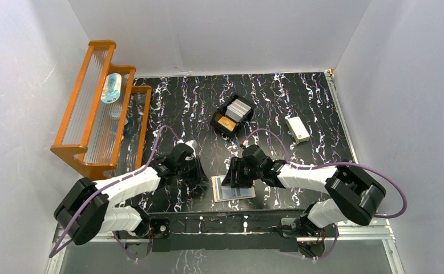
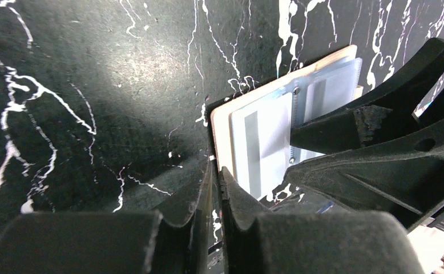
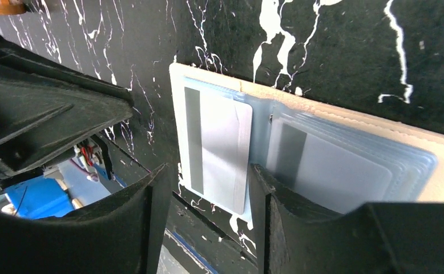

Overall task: Put the credit cards into the card holder
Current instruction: Insert the credit card into the card holder, then pick up the credit card from the storage box.

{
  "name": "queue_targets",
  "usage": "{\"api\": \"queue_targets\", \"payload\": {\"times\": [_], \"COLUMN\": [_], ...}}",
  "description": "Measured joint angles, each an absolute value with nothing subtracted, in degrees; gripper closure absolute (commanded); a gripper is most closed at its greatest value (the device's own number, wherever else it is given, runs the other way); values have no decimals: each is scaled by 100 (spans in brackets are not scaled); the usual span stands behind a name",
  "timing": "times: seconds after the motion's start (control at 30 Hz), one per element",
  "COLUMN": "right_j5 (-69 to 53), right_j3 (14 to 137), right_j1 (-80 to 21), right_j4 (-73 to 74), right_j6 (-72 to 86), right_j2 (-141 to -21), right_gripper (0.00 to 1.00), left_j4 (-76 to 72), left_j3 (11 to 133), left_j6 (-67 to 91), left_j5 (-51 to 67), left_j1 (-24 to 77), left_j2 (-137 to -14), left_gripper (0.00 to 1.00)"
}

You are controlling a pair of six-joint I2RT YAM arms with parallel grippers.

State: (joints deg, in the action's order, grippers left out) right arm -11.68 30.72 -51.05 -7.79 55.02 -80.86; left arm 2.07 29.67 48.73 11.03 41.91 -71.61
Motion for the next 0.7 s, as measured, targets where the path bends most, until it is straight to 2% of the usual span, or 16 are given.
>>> {"api": "queue_targets", "payload": {"times": [0.17,0.3,0.43,0.7], "right_j5": [-854,-561,-95,1446], "right_j3": [3354,3822,4578,6547], "right_j1": [-5107,-5107,-5100,-4860], "right_j4": [-126,399,956,1597], "right_j6": [5238,4683,3916,1865], "right_j2": [-7767,-7516,-7505,-8239], "right_gripper": [38,37,34,33], "left_j4": [576,834,1135,1837], "left_j3": [3081,3234,3520,4049], "left_j6": [4681,4418,4029,3251], "left_j5": [897,768,644,408], "left_j1": [4191,4193,4193,4193], "left_j2": [-6650,-6154,-5588,-5017], "left_gripper": [84,71,62,58]}}
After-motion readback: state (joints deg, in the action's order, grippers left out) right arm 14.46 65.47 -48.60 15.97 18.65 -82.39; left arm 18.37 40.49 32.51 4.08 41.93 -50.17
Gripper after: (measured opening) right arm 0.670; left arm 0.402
